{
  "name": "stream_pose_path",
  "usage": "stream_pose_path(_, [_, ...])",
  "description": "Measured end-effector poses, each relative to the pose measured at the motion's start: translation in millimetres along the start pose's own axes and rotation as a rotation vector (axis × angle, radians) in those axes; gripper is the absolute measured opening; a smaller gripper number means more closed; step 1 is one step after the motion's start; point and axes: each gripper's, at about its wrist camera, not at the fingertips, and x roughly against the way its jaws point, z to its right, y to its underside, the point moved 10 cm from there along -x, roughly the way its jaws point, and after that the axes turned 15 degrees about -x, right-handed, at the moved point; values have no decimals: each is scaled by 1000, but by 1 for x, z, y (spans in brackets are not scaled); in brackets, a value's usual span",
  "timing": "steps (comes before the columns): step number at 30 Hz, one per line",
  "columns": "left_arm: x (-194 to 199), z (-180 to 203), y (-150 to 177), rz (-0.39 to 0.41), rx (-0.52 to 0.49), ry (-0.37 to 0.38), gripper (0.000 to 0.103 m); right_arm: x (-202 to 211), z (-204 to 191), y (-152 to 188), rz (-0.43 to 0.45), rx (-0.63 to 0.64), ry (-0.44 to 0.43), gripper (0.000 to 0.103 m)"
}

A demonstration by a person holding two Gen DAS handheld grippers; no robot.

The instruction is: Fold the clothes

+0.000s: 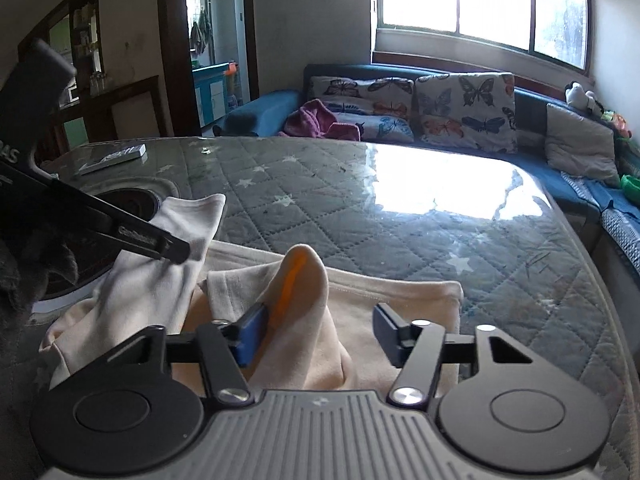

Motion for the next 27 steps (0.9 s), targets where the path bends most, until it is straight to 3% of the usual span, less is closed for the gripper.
stream_pose_path(5, [8,-1,2,18,17,10,7,0,10,-1,1,-38,15,37])
stream_pose_path(9, [17,-6,2,40,29,10,4,5,15,-2,17,-75,0,17])
stream_pose_path(13, [29,-12,3,67,49,16,4,12,19,-5,46,-103,7,9])
stream_pose_path(27, [62,-39,21,115,114,14,3,61,57,-16,173,-232,100,6])
